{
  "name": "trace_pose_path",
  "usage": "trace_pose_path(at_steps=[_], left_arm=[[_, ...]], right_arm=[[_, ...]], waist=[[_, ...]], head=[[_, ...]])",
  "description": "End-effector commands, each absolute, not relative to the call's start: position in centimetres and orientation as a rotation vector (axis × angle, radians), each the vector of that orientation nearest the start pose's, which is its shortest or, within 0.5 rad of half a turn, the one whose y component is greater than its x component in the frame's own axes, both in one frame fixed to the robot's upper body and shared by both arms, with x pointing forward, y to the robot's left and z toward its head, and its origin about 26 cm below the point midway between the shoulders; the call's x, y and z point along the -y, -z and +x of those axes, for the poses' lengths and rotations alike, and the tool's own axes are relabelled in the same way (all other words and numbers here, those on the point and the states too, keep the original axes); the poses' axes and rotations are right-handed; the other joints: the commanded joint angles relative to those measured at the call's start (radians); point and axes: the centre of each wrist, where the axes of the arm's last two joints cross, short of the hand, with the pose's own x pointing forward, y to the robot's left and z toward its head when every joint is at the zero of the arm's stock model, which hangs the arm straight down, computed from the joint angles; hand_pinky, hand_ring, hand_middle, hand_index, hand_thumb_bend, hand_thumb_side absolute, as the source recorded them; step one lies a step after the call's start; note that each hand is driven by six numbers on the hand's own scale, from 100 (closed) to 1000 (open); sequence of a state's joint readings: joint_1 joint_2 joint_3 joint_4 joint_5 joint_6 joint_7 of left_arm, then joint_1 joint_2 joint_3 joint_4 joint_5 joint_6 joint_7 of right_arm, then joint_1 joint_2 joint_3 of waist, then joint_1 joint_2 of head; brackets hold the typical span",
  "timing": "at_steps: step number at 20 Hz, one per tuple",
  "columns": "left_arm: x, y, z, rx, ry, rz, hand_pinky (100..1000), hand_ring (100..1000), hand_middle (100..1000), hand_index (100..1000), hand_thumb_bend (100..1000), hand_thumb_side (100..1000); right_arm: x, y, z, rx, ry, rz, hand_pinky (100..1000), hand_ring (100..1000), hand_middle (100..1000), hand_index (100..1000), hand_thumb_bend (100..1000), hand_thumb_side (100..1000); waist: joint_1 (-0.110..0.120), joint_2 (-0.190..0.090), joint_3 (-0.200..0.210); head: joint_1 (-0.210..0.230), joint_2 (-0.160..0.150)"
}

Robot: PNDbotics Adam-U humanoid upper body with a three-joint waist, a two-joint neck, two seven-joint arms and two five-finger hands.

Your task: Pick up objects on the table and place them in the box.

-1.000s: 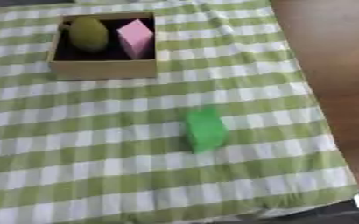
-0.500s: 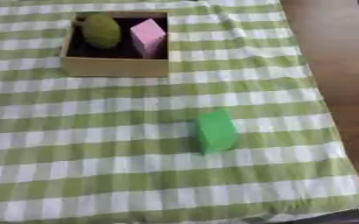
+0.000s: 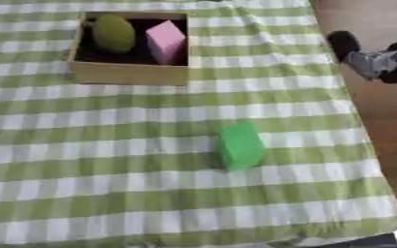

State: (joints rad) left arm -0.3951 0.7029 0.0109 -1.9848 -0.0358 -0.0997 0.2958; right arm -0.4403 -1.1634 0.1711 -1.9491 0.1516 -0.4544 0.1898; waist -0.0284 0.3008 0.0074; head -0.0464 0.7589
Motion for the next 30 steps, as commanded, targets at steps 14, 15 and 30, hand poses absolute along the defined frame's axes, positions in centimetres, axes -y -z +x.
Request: trace_pose_path(at_steps=[14,15,30], left_arm=[[-29.9,-27.4,29.7,2.505,0.520,0.593,799,847,835,940,100,584],[-29.9,-27.4,29.7,2.502,0.521,0.592,799,847,835,939,100,584],[-29.6,-27.1,29.8,2.475,0.537,0.569,797,846,833,938,100,583]], right_arm=[[28.9,-30.3,28.9,-2.140,2.490,0.667,905,929,816,919,100,605],[28.6,-30.2,29.0,-2.132,2.511,0.667,908,932,814,923,100,612],[27.2,-28.2,30.8,-2.245,2.876,0.574,981,967,791,929,451,342]], waist=[[-0.023,-0.012,0.016],[-0.024,-0.012,0.016],[-0.023,-0.015,0.015]], head=[[-0.017,0.009],[-0.018,0.010],[-0.027,0.011]])
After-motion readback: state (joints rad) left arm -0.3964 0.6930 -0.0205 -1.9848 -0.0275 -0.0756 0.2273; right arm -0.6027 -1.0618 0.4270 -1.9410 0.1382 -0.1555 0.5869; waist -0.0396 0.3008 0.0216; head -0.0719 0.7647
